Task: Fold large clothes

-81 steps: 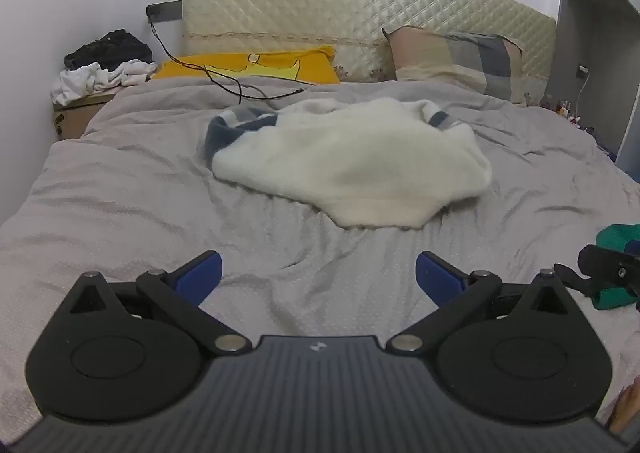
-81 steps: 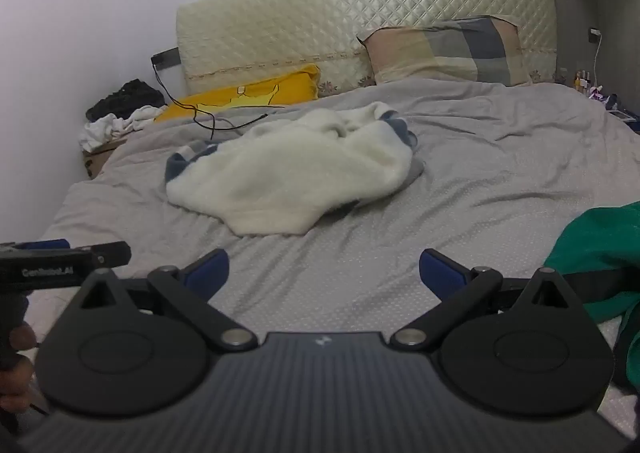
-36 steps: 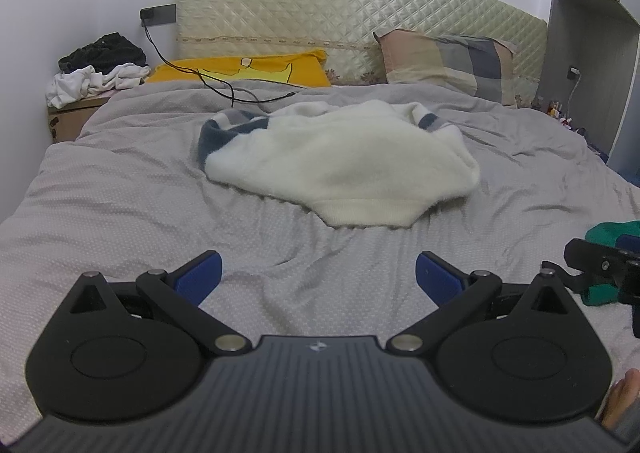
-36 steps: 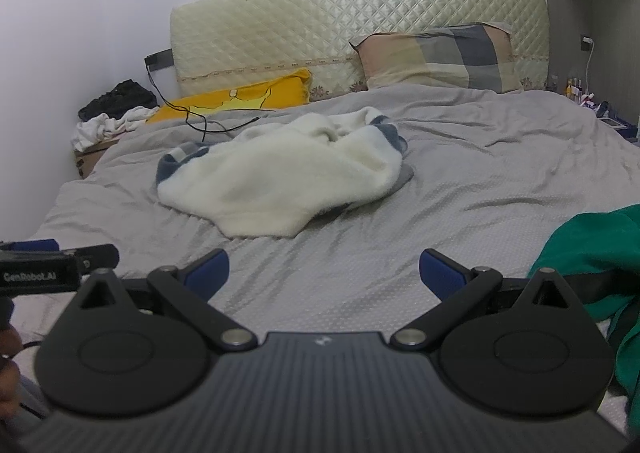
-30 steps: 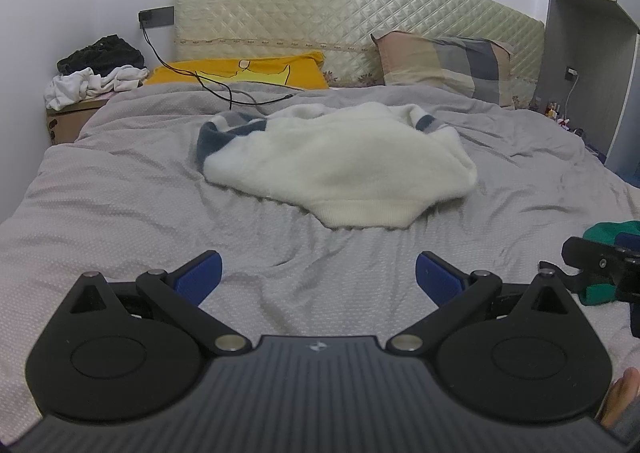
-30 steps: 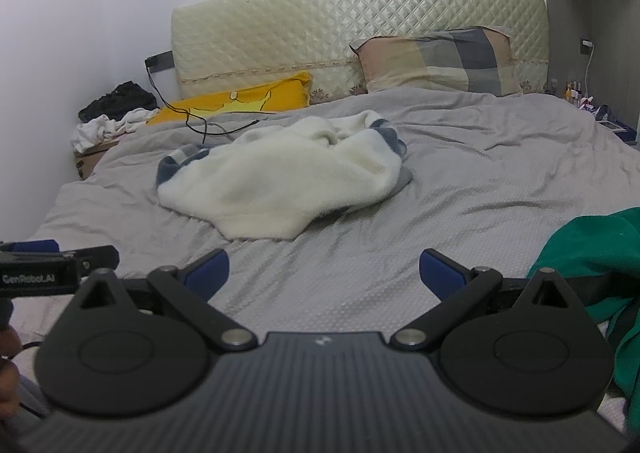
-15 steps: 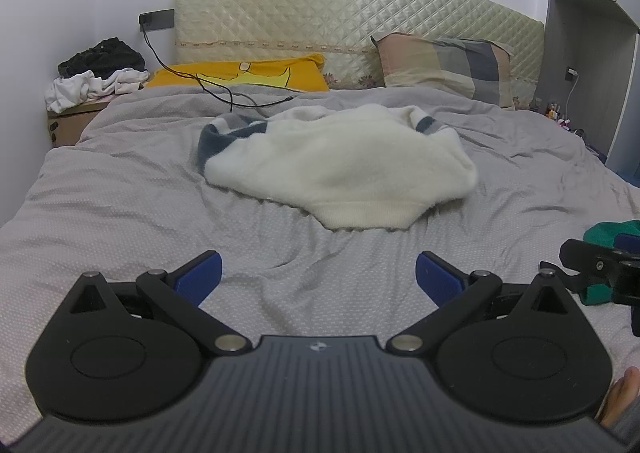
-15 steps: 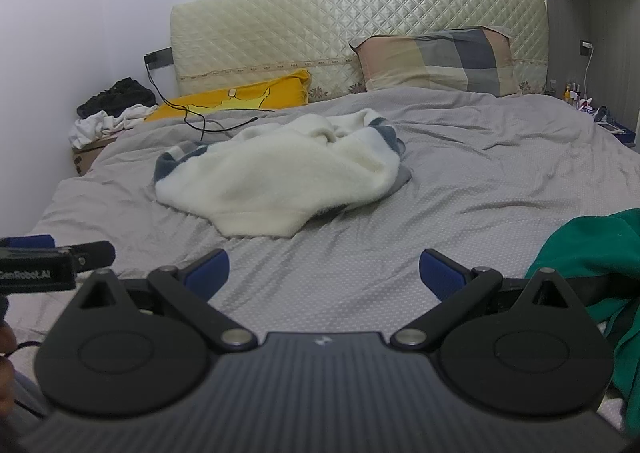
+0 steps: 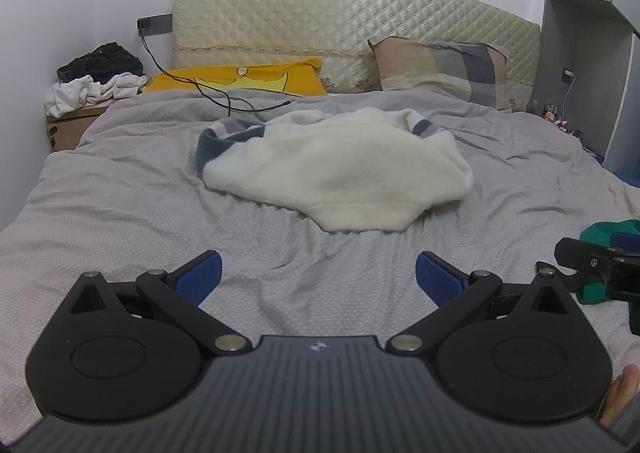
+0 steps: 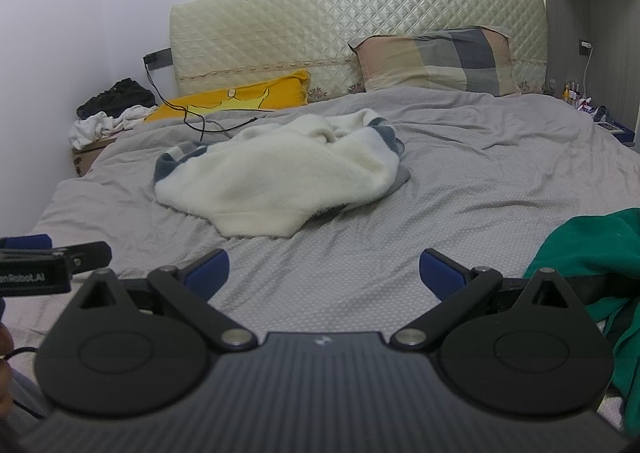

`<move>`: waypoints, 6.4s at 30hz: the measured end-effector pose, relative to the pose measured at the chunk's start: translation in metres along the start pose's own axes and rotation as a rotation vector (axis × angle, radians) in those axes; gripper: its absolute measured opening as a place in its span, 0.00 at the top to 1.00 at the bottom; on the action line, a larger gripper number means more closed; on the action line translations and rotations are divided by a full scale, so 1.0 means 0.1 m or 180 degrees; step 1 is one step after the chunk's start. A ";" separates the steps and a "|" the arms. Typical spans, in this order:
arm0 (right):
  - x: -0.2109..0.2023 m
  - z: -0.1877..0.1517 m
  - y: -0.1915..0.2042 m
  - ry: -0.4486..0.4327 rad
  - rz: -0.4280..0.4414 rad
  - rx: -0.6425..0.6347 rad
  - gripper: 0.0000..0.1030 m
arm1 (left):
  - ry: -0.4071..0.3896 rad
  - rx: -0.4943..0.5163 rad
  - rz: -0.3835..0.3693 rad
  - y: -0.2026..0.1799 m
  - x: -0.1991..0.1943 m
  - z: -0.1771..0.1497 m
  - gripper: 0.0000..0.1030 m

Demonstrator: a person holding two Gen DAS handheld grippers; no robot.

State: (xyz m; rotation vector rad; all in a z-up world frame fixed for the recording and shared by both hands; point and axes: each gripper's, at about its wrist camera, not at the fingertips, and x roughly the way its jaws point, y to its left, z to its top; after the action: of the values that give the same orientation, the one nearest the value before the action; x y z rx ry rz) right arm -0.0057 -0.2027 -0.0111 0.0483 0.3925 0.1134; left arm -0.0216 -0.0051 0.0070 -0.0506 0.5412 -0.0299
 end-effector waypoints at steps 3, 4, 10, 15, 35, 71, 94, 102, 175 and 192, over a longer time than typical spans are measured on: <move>0.00 0.00 0.00 0.0002 -0.0003 0.0001 0.00 | 0.0007 0.0028 0.0017 -0.01 0.00 -0.01 0.00; 0.00 0.00 -0.01 0.0007 -0.0005 0.0002 0.00 | 0.0010 0.0036 0.0022 -0.02 0.00 -0.01 0.00; 0.00 -0.01 -0.04 0.0015 -0.0010 0.0008 0.00 | 0.0003 0.0051 0.0042 -0.03 0.01 -0.01 0.00; 0.00 -0.01 -0.05 0.0015 -0.0016 -0.0008 0.00 | 0.0001 0.0054 0.0047 -0.04 0.01 -0.02 0.00; 0.33 0.04 -0.05 0.0226 0.0024 0.0228 0.00 | 0.0144 0.0151 -0.0015 -0.08 0.38 0.18 0.00; 1.94 0.34 -0.29 0.0794 0.0826 0.1549 0.22 | 0.0897 -0.1279 -0.0522 0.96 2.20 0.50 0.00; 2.56 0.26 -0.64 0.0335 0.1391 0.1876 0.81 | 0.0457 -0.1702 -0.1915 1.04 3.17 0.45 0.82; 2.12 0.37 -0.61 0.0084 0.1512 0.1682 0.84 | 0.0050 -0.1697 -0.2100 1.07 2.57 0.61 0.87; 1.55 0.18 -0.56 0.0655 0.0937 0.1291 0.71 | -0.0279 0.0885 -0.0362 -0.16 1.02 0.02 0.84; 0.70 0.19 0.36 -0.0469 0.0714 -0.0728 0.35 | -0.0416 -0.0100 -0.0798 0.25 0.94 0.23 0.85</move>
State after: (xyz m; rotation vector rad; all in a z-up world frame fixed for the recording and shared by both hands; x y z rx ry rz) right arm 0.0619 -0.1592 -0.0177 -0.1249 0.2241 0.3732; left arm 0.0715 0.0167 -0.0228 -0.1501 0.4021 -0.2610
